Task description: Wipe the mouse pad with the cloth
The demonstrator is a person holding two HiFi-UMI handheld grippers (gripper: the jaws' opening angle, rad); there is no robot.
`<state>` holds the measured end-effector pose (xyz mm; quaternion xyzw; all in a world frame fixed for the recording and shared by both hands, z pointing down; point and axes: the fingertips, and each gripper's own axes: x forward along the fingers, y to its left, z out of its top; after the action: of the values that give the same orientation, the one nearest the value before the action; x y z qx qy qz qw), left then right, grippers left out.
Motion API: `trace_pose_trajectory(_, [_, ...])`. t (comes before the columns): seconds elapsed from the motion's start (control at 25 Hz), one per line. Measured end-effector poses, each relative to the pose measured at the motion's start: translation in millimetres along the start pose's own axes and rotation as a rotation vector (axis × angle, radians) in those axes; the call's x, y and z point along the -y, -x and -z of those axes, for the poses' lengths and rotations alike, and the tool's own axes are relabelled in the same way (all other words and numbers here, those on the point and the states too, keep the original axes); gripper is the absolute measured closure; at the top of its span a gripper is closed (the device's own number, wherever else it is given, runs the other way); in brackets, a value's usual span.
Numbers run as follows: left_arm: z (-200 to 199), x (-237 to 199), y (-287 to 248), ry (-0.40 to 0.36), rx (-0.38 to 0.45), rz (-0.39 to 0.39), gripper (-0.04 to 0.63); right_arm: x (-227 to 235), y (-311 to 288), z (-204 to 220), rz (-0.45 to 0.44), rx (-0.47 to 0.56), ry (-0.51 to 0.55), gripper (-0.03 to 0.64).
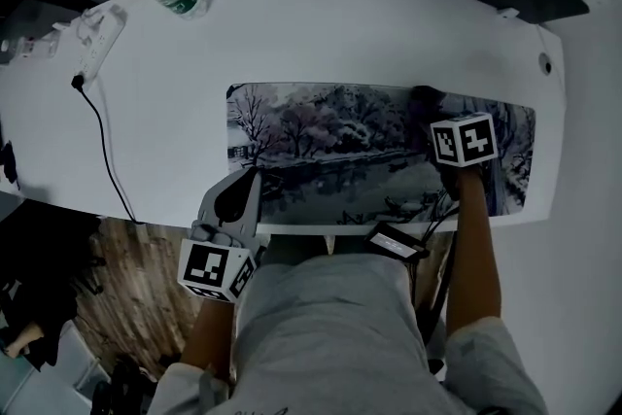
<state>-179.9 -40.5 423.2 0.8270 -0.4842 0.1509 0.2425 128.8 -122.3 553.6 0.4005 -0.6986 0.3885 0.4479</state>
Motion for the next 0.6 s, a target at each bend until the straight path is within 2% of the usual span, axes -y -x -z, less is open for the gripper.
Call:
trace_pose_trajectory(0.24, [4, -27, 18, 0.018, 0.016, -0.02, 0.577, -43, -14, -17, -0.024, 0.001, 0.038, 0.517])
trace_pose_trajectory(0.6, [11, -63, 46, 0.045, 0.031, -0.074, 0.577, -124, -39, -49, -0.123, 0.005, 0.135, 0.517])
